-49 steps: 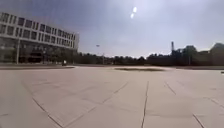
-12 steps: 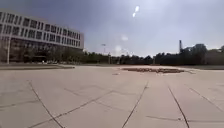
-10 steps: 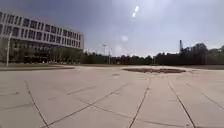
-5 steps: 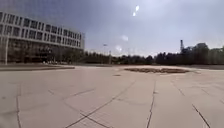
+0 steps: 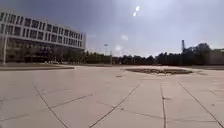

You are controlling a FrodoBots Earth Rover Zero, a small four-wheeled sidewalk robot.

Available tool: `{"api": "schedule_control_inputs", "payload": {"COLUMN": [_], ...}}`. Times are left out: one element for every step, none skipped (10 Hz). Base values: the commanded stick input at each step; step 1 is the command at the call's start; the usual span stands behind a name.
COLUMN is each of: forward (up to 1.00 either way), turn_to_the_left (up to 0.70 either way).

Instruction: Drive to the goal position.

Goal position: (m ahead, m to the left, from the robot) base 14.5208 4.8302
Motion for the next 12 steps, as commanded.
{"api": "schedule_control_inputs", "payload": {"forward": [0.70,0.70,0.70,0.70,0.70,0.70,0.70,0.70,0.70,0.70,0.70,0.70], "turn_to_the_left": [-0.01,-0.01,-0.01,-0.01,-0.01,-0.01,-0.01,-0.01,-0.01,-0.01,-0.01,-0.01]}}
